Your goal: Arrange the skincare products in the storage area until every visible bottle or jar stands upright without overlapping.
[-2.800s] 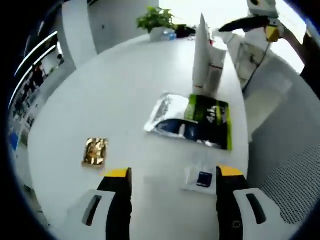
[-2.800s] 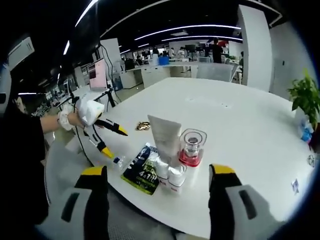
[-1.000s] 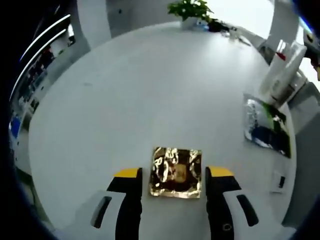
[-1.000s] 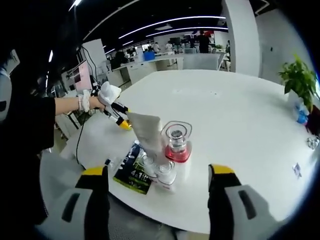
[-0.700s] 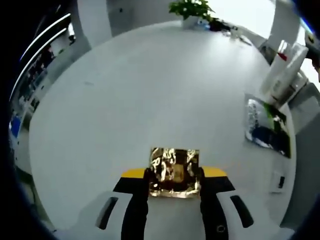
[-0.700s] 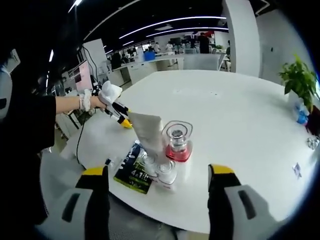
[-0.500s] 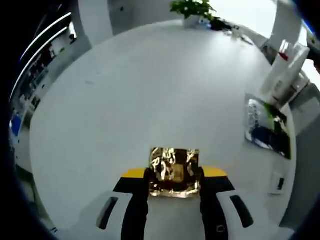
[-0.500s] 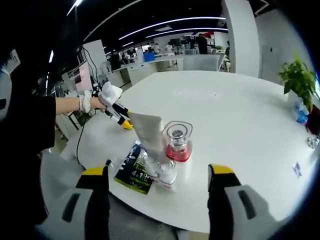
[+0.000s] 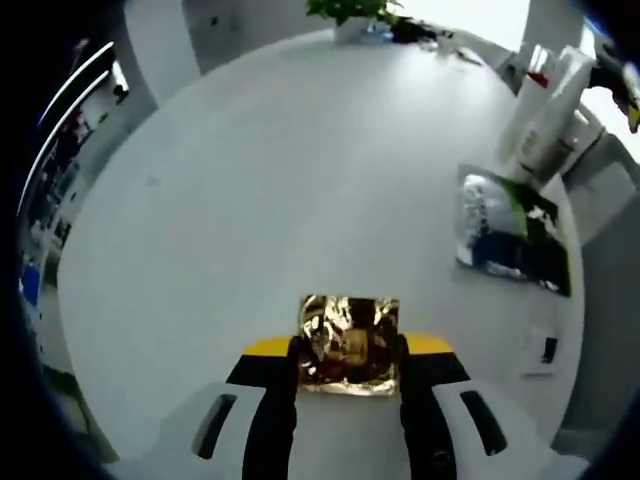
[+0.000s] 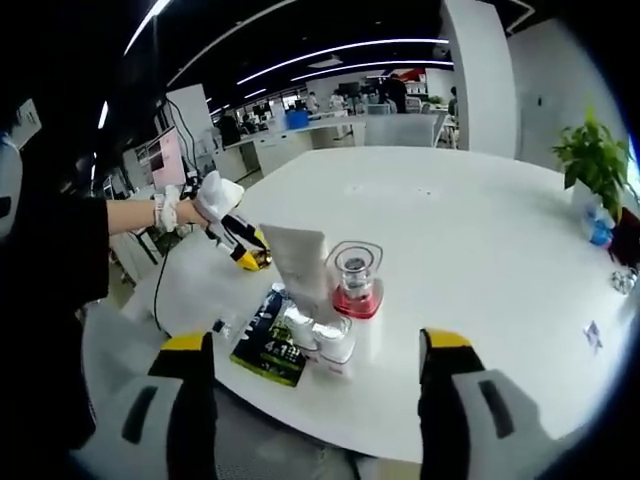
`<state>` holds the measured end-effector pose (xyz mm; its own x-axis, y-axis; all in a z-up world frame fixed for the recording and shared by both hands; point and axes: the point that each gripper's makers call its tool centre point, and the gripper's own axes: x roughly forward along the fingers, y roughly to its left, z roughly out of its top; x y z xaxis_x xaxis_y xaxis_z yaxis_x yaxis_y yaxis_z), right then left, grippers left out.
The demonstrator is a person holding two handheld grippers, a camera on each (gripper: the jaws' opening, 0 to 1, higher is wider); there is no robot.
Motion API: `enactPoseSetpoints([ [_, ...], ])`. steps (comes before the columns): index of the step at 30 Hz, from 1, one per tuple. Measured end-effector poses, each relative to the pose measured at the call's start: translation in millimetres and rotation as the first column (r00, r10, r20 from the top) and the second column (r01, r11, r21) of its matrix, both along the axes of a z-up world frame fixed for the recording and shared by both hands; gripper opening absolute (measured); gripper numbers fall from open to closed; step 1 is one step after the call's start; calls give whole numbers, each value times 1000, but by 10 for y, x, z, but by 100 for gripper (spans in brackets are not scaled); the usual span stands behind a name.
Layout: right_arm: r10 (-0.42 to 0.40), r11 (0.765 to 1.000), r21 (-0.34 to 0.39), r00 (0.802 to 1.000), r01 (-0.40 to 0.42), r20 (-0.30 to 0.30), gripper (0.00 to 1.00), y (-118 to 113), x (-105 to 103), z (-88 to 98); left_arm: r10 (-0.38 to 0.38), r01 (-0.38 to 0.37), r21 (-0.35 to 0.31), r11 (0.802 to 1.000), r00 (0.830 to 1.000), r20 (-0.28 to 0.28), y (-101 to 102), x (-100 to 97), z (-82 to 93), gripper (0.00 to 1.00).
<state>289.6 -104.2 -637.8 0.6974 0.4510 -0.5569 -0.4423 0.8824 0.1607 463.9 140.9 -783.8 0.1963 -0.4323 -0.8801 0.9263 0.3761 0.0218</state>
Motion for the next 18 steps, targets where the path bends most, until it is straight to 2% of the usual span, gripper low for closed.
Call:
enactPoseSetpoints([
  [10, 4, 1000, -9, 1000, -4, 23, 88, 4, -12, 37, -62, 62, 25, 998, 998, 2, -18, -182, 18, 37],
  [18, 17, 1000, -6, 999, -17, 28, 88, 50, -22, 51, -111, 110, 27, 994, 994, 3, -88, -364, 115, 37],
])
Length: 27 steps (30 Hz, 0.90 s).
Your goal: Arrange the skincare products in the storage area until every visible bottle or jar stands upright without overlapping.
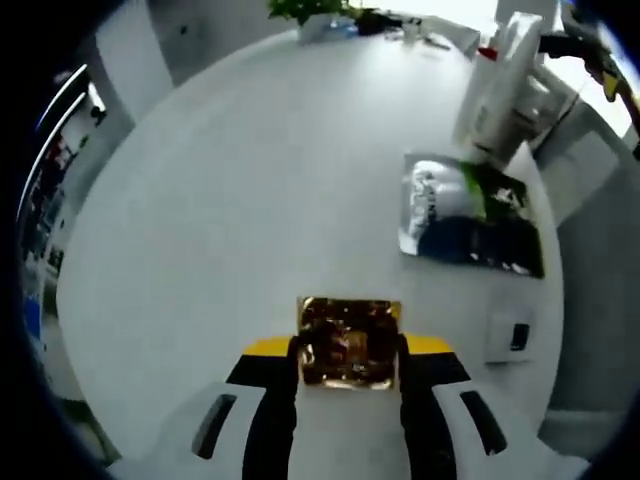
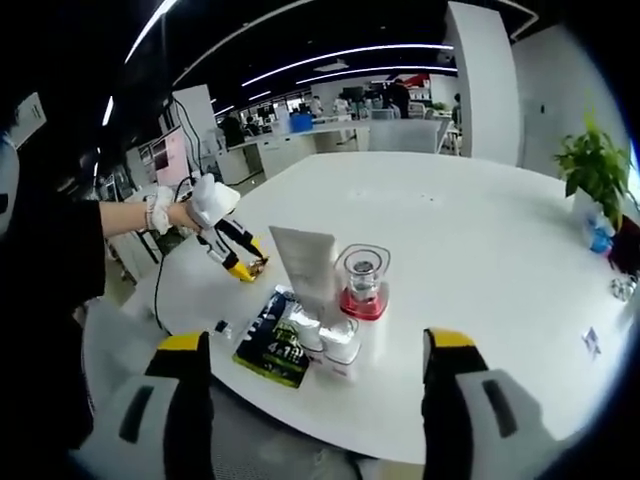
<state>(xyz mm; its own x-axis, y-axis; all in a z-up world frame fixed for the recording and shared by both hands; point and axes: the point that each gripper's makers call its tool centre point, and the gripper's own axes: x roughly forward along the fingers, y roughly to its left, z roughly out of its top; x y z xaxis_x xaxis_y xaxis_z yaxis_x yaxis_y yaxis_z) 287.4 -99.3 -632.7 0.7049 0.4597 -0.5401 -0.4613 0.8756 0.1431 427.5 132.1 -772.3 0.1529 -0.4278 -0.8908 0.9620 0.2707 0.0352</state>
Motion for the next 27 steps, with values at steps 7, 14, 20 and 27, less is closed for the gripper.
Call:
enactPoseSetpoints([
  [7, 9, 1000, 1, 1000, -9, 11, 87, 23, -22, 31, -67, 66, 38, 997, 998, 13, -46, -179, 0, 37],
  [14, 17, 1000, 4, 1000, -18, 17, 86, 50, -57, 45, -111, 111, 59, 992, 994, -5, -102, -354, -47, 37],
  [20, 15, 1000, 10, 1000, -15, 25, 87, 61, -89, 57, -116, 117, 55, 992, 993, -15, -176, -439, -75, 37],
  [27, 12, 1000, 12, 1000, -12, 29, 87, 56, -128, 64, -155, 155, 13, 988, 988, 22, -323, -434, -51, 13],
])
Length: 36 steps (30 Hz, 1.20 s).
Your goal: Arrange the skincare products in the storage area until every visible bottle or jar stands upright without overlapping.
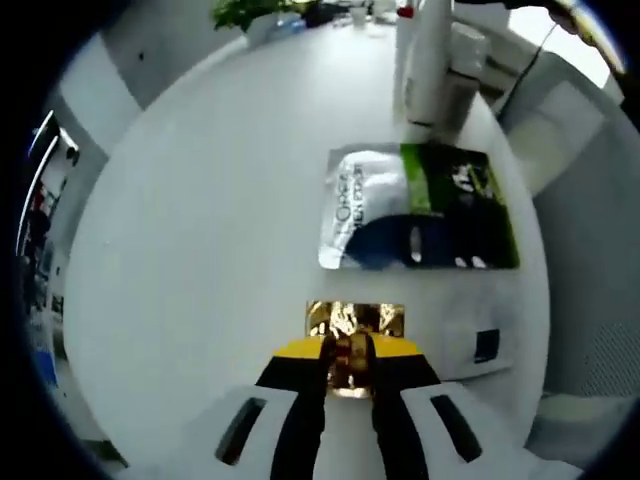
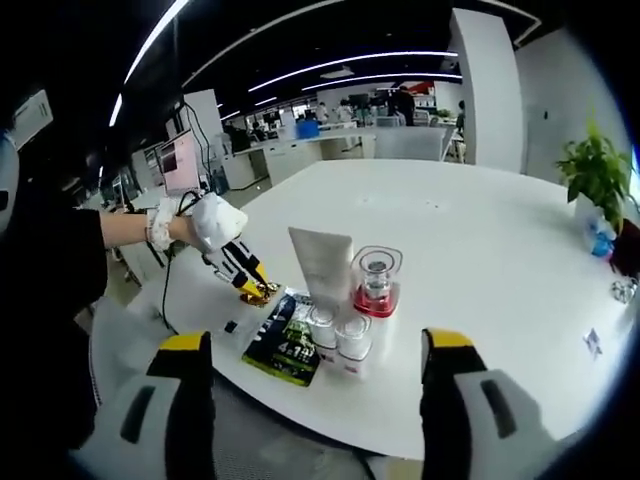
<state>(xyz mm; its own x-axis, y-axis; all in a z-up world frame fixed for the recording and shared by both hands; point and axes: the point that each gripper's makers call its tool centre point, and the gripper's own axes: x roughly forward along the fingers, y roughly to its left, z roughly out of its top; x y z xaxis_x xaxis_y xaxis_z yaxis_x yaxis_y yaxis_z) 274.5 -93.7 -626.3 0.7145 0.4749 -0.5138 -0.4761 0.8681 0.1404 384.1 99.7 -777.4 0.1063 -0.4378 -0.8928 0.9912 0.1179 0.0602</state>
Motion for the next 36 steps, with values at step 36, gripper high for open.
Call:
enactPoseSetpoints([
  [36, -27, 1000, -8, 1000, 27, -16, 86, -89, -109, -33, -85, 84, -19, 996, 994, -75, -346, -154, -56, 23],
])
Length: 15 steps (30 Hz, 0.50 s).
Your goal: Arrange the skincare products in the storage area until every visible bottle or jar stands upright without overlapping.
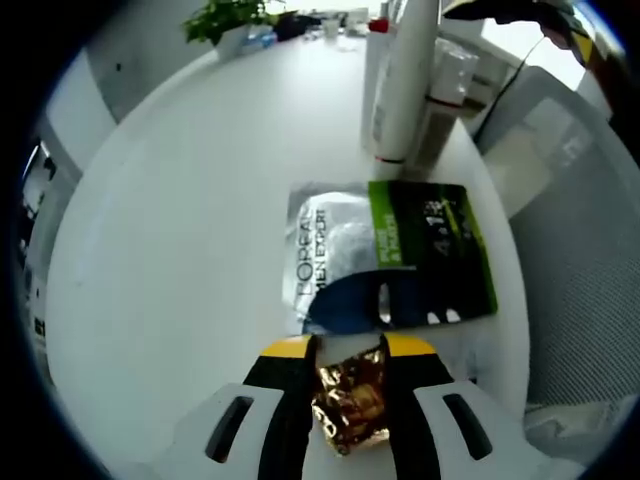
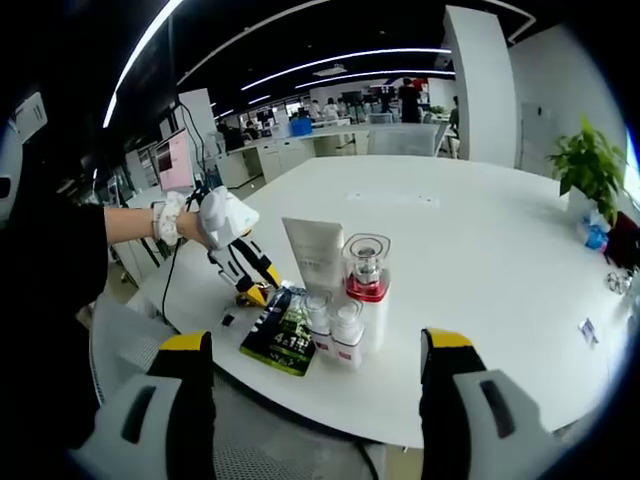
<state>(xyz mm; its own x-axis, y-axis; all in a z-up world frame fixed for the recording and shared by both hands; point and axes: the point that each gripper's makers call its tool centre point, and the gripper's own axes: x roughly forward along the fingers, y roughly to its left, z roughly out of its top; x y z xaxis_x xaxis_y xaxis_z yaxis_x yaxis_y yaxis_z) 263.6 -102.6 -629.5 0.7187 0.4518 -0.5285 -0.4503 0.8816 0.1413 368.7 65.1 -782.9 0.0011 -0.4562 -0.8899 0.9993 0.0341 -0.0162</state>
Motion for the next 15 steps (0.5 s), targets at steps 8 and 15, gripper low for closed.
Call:
enactPoseSetpoints([
  [8, 6, 1000, 5, 1000, -6, 3, 86, 19, 12, 9, 26, -30, 66, 997, 998, 61, 168, 78, 73, 31],
  [15, 28, 1000, 5, 1000, -28, -9, 85, 64, 22, -48, 208, -205, 103, 973, 978, -18, 403, 32, 15, 40],
])
